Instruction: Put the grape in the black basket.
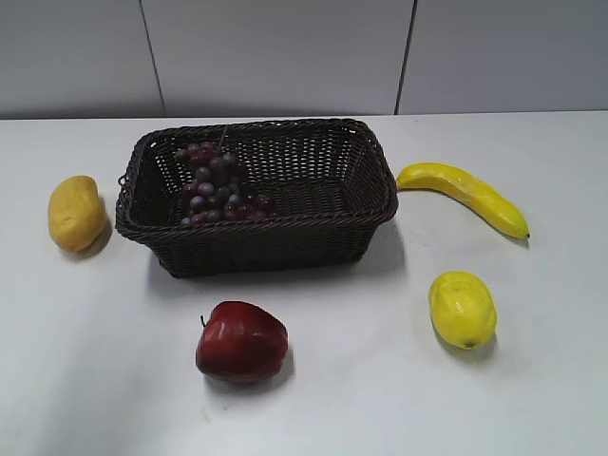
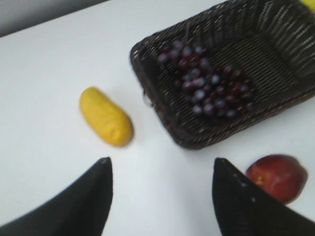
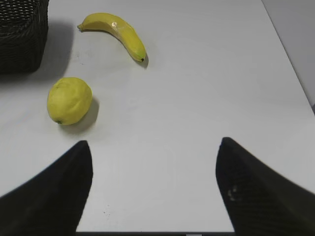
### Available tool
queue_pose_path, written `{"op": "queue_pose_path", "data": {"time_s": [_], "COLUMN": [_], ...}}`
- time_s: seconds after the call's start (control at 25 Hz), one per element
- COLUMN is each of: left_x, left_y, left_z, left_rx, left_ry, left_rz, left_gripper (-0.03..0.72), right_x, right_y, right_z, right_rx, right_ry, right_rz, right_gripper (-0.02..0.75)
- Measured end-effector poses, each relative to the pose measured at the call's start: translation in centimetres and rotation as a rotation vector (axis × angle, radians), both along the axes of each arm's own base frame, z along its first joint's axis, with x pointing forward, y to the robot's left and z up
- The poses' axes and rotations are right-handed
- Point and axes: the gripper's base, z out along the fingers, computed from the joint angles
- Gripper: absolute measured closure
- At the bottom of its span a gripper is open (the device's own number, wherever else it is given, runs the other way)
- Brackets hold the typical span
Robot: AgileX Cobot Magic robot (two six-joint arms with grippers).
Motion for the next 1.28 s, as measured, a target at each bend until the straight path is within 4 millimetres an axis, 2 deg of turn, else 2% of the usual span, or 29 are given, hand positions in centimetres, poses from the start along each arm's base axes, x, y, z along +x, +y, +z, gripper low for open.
{"op": "queue_pose_path", "data": {"time_s": [0.12, 0.2, 0.64, 0.96, 1.12, 1.28], "left_x": [-1.1, -2.0, -9.8, -15.5, -17.2, -17.5], "left_y": [0.8, 1.2, 4.3, 6.2, 6.9, 7.0], "left_z": [0.4, -0.1, -7.7, -10.5, -11.5, -12.7], "left_rx": [0.026, 0.022, 0.041, -0.044, -0.068, -0.084], "left_ry": [-0.017, -0.007, 0.141, 0.075, 0.021, -0.008], "left_rz": [0.026, 0.041, 0.084, 0.075, 0.073, 0.070], "left_gripper": [0.093, 0.095, 0.096, 0.096, 0.096, 0.096], "right_x": [0.0, 0.0, 0.0, 0.0, 0.0, 0.0], "right_y": [0.0, 0.0, 0.0, 0.0, 0.0, 0.0], "right_z": [0.0, 0.0, 0.0, 0.0, 0.0, 0.0], "right_rx": [0.000, 0.000, 0.000, 0.000, 0.000, 0.000], "right_ry": [0.000, 0.000, 0.001, 0.001, 0.001, 0.001], "right_rz": [0.000, 0.000, 0.000, 0.000, 0.000, 0.000], "right_gripper": [0.145, 0.145, 0.145, 0.145, 0.145, 0.145]}}
